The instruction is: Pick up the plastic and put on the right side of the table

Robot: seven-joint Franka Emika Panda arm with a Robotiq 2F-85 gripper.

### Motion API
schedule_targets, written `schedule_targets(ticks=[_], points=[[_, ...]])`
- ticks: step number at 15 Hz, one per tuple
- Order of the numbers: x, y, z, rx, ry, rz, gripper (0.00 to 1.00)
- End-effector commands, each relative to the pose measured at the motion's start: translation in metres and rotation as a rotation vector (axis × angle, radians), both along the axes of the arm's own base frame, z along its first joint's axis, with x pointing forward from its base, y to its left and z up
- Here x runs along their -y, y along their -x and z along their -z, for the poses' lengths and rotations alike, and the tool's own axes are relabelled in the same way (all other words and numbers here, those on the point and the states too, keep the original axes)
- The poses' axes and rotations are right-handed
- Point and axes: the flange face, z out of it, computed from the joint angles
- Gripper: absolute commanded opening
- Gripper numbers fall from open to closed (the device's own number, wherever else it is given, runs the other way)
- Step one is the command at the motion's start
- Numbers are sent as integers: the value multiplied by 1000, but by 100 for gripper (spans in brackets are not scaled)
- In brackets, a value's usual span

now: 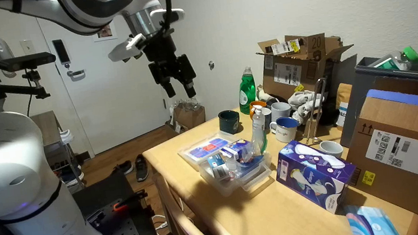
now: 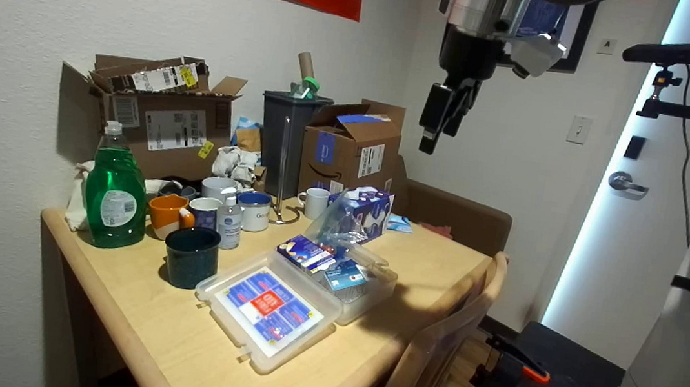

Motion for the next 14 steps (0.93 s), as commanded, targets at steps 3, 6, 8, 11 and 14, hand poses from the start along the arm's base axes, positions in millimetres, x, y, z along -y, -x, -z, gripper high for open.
schedule_targets(ticks=[3,6,8,11,14], points=[[4,-30,37,39,-27,8,100],[9,-48,64,39,-75,58,100],[13,-61,83,31,-113,105,100],[18,-79,106,49,-148,161,100],[20,-95,122,81,-160,201,100]])
